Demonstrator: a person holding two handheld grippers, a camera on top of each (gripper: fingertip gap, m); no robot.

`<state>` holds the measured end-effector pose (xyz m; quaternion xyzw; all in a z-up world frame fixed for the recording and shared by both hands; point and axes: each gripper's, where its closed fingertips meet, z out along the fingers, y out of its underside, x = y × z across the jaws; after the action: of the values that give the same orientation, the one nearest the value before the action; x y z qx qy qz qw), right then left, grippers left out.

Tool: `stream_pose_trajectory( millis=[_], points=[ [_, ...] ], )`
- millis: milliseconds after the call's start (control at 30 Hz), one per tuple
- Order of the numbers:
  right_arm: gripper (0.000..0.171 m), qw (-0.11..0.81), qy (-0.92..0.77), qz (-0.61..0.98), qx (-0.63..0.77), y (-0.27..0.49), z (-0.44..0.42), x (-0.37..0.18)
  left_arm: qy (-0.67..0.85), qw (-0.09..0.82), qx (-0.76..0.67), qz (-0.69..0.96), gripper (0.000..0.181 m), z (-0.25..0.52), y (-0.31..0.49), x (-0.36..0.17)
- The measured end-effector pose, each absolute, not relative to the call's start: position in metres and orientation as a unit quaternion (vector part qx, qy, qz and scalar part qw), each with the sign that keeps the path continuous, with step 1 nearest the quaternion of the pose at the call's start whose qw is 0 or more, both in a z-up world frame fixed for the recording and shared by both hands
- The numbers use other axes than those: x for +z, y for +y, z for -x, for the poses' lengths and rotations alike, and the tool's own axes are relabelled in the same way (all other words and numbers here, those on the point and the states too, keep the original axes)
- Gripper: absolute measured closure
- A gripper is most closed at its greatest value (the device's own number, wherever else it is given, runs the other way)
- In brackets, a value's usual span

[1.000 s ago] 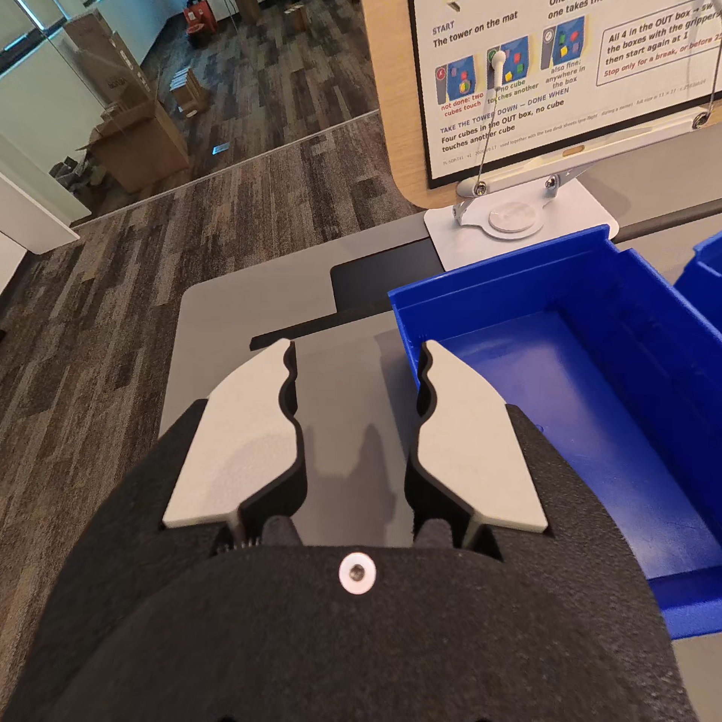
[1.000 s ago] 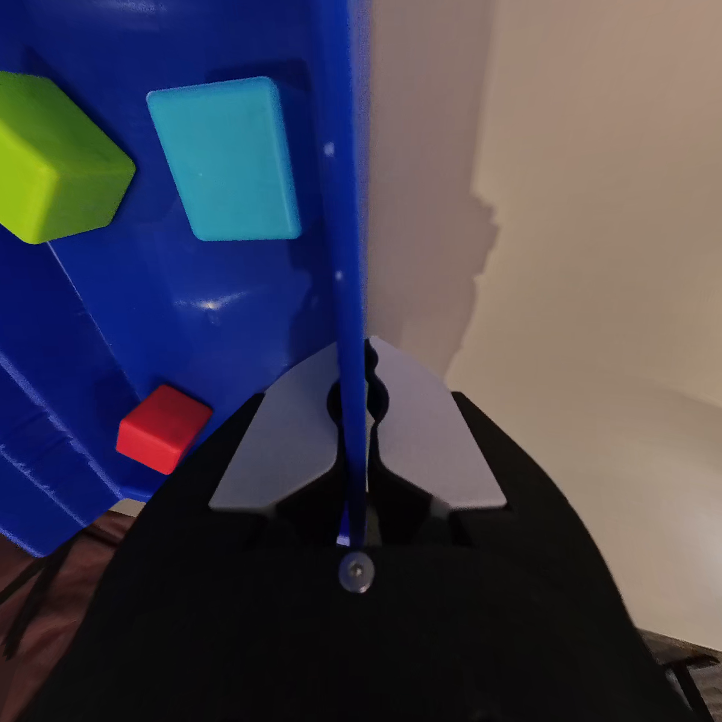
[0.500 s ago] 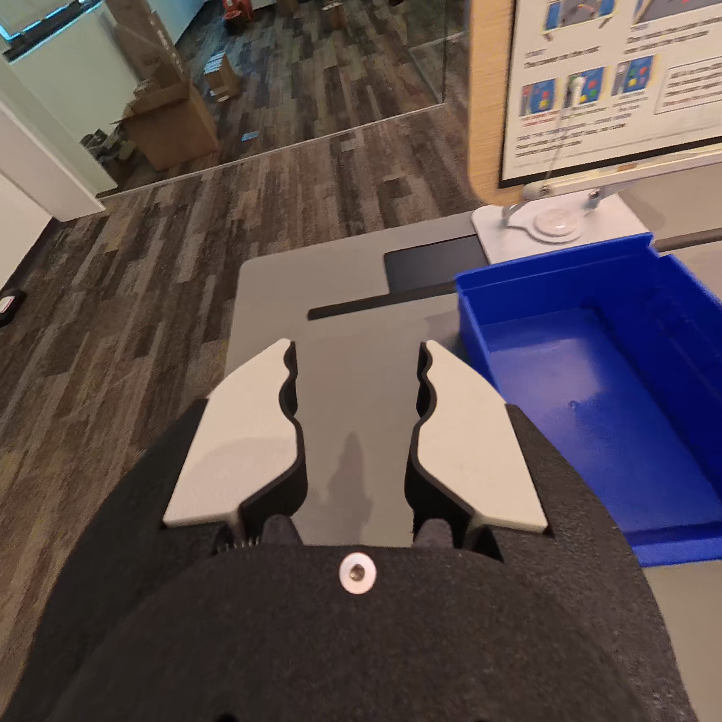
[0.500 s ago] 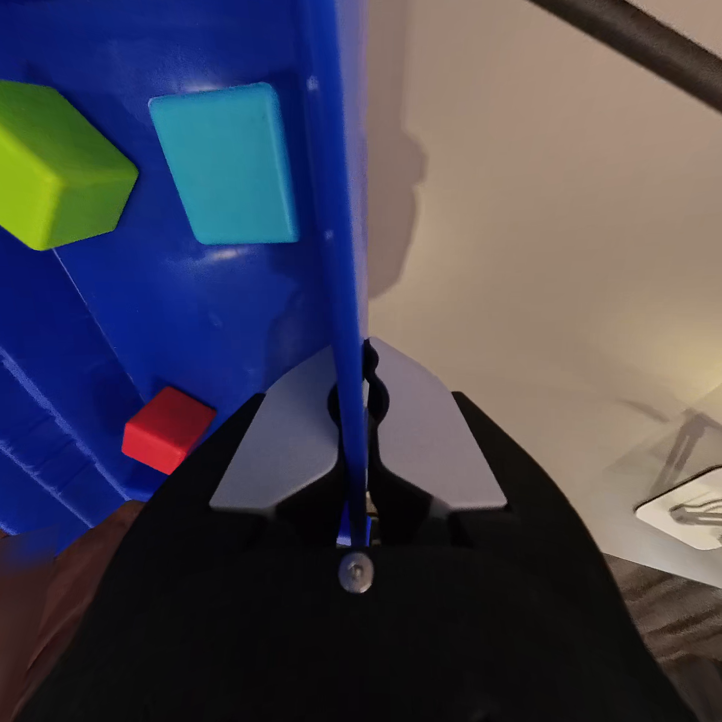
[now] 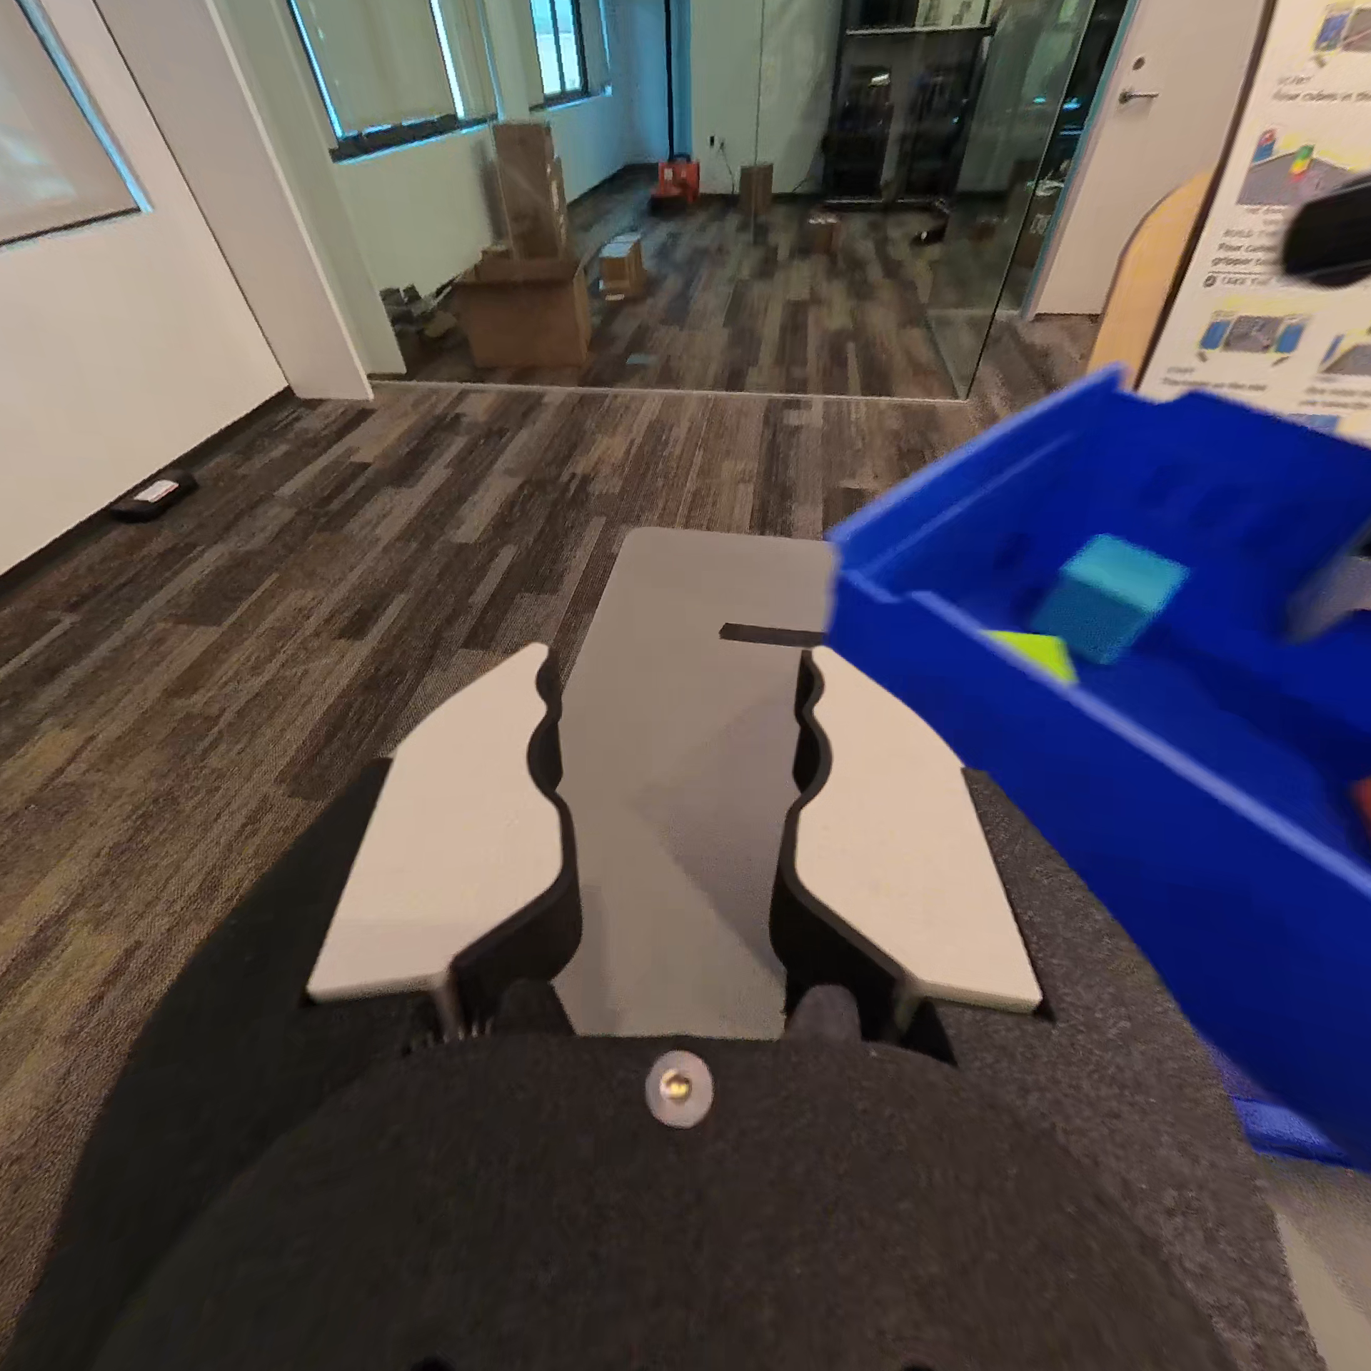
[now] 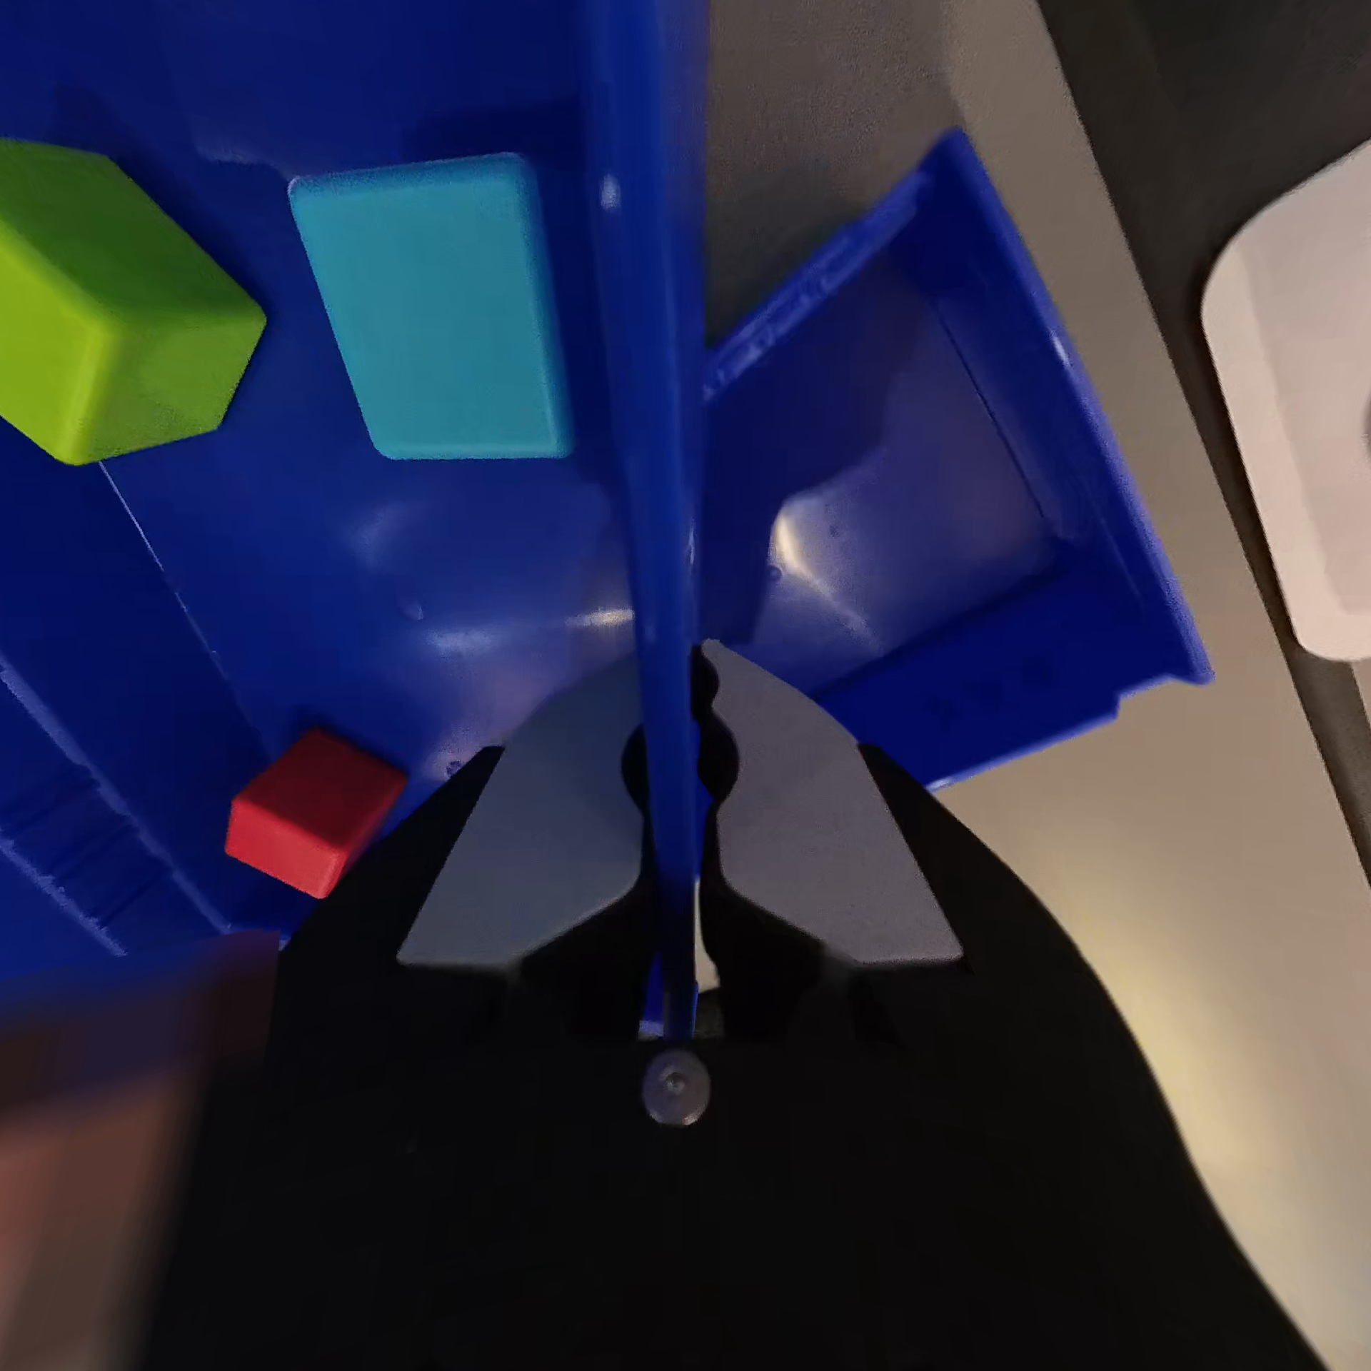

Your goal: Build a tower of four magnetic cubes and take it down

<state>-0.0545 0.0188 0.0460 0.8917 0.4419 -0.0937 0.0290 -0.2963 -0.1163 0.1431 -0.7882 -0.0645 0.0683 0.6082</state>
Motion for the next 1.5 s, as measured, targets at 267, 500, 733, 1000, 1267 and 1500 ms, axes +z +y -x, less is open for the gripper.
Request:
stream_pose_trajectory(
  millis=[267, 500, 733, 1000, 1267, 1500],
  points=[
    [0.163, 0.040, 0.476, -0.875, -0.086, 0.020, 0.169, 0.011, -0.061, 0.628, 0.089, 0.771, 0.120, 0.292, -0.140, 0.160],
    [0.163, 0.050, 0.496, -0.864, -0.076, 0.014, 0.231, -0.035, -0.015, 0.663, 0.061, 0.746, 0.126, 0.266, -0.140, 0.174],
    [0.163, 0.058, 0.485, -0.870, -0.071, 0.015, 0.255, -0.096, 0.021, 0.617, 0.057, 0.785, 0.121, 0.257, -0.118, 0.151],
    [0.159, 0.042, 0.480, -0.871, -0.090, 0.016, 0.254, -0.127, 0.036, 0.606, 0.046, 0.793, 0.121, 0.249, -0.112, 0.145],
    [0.137, -0.384, 0.466, -0.794, -0.069, 0.062, 0.205, -0.002, 0.057, 0.602, 0.045, 0.795, 0.119, 0.235, -0.111, 0.145],
    [0.118, -0.476, 0.368, -0.787, 0.139, 0.054, 0.010, 0.018, 0.099, 0.597, 0.038, 0.795, 0.118, 0.206, -0.112, 0.145]
  ],
)
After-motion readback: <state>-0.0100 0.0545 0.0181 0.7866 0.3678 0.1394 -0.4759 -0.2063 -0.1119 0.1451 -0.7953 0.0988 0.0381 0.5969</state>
